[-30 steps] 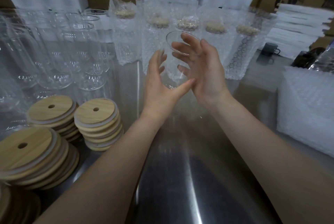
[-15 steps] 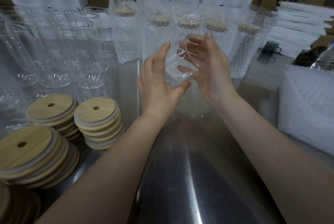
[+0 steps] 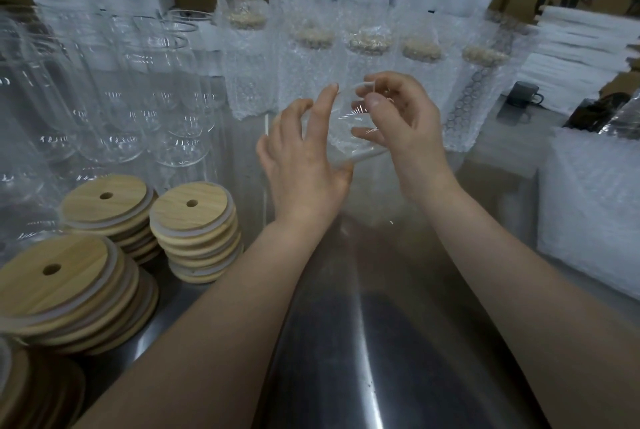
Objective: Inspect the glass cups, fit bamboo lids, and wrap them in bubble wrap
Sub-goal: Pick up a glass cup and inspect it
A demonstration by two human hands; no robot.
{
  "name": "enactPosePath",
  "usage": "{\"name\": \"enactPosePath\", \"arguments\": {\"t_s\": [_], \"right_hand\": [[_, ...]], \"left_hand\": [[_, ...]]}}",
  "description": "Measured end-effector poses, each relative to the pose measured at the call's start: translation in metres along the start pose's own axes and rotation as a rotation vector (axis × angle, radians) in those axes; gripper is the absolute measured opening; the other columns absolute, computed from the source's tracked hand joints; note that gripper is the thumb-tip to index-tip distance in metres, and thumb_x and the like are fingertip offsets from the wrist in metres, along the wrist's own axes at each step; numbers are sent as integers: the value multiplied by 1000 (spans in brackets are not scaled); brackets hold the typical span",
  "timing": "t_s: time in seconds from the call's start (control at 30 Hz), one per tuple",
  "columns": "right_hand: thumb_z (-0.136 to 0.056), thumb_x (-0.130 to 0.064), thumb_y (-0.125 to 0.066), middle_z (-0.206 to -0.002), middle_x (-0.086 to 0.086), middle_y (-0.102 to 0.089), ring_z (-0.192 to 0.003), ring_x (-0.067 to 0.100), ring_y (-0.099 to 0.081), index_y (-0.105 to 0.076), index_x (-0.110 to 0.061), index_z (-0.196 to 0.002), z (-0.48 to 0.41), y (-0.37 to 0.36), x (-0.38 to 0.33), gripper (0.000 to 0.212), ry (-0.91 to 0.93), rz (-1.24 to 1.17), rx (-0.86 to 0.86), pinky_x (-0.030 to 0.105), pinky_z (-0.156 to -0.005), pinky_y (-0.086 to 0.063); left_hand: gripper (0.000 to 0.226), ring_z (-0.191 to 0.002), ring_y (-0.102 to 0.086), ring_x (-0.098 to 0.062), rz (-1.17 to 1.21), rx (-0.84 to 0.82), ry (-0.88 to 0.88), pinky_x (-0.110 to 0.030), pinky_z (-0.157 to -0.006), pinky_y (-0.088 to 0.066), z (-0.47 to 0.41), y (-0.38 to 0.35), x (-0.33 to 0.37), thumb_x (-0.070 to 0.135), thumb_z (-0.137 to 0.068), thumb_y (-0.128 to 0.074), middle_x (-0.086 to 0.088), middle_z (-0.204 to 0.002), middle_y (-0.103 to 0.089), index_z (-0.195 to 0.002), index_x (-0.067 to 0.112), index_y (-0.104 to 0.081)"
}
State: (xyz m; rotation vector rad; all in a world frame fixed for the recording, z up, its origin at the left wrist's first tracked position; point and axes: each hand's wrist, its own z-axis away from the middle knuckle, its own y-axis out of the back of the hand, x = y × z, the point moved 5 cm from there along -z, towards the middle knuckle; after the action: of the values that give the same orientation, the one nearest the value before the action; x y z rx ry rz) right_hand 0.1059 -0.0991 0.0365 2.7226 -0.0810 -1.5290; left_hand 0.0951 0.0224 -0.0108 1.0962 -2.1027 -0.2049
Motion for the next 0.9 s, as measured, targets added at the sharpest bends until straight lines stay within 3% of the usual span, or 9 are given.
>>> {"name": "enactPosePath", "arguments": {"t_s": [0.1, 0.2, 0.27, 0.47, 0.53, 0.63, 0.73, 0.83, 0.9], "right_hand": [[-82, -17, -60, -108, 10, -59, -108, 25, -61, -56, -10, -110, 1, -3, -3, 30, 54, 33, -37, 51, -101, -49], [-80, -12, -64, -115, 9, -57, -116, 19, -57, -52, -7, -124, 2, -7, -7, 45, 99, -1, -102, 32, -100, -50], [-81, -9, -66, -120, 8, -56, -122, 19, -55, -48, -8, -128, 2, -8, -9, 51, 118, -5, -150, 31, -104, -47], [-79, -6, -69, -123, 8, -59, -124, 21, -57, -49, -4, -128, -8, -1, -6, 53, 48, -123, -233, 31, -103, -46], [-80, -11, -69, -123, 5, -61, -124, 22, -57, -51, -8, -125, -10, 1, -2, 49, -33, -223, -262, 30, -100, -46], [-78, -25, -71, -124, 4, -63, -122, 19, -59, -56, -14, -119, -12, 4, 10, 45, -178, -334, -294, 33, -105, -44], [-72, -39, -82, -125, 2, -65, -127, 18, -57, -59, -16, -120, -13, 6, 19, 58, -280, -378, -350, 38, -111, -37], [-51, -59, -87, -121, 6, -67, -119, 18, -60, -59, -12, -118, -10, 3, 24, 86, -370, -455, -419, 36, -100, -47], [-49, -58, -88, -118, 8, -67, -109, 20, -63, -60, -11, -115, -8, 1, 25, 85, -406, -517, -441, 35, -87, -53]], "left_hand": [[92, -127, -44, -22, 61, 31, 40, -48, -106, -34, -1, 2, -1, 27, -62, -80, -1, -133, -49, -146, 31, -41], [92, -129, -44, -18, 197, 31, 107, -50, -106, -35, -2, 4, -4, 37, -62, -78, 4, -133, -50, -145, 33, -39], [93, -128, -46, -16, 323, 8, 129, -50, -106, -37, -2, 4, -5, 41, -64, -79, 9, -131, -50, -145, 32, -36], [86, -111, -56, -8, 632, -125, 186, -22, -93, -47, 0, 2, 0, 43, -63, -84, 10, -119, -56, -132, 37, -34], [82, -103, -61, -13, 724, -163, 209, -19, -84, -48, 3, 1, 3, 50, -59, -81, 5, -113, -60, -125, 29, -38], [77, -90, -66, -24, 836, -226, 259, -32, -80, -54, 4, -1, 5, 51, -56, -78, -8, -103, -66, -120, 21, -46], [69, -74, -65, -18, 1007, -271, 314, -28, -69, -53, 2, -3, 6, 47, -58, -74, -9, -85, -70, -114, 15, -50], [67, -68, -64, -18, 1123, -369, 363, -27, -60, -52, 1, -7, 8, 46, -59, -71, -10, -81, -69, -114, 11, -53], [75, -69, -64, -23, 1128, -452, 405, -30, -59, -52, 2, -10, 9, 49, -58, -69, -12, -84, -69, -119, 7, -54]]}}
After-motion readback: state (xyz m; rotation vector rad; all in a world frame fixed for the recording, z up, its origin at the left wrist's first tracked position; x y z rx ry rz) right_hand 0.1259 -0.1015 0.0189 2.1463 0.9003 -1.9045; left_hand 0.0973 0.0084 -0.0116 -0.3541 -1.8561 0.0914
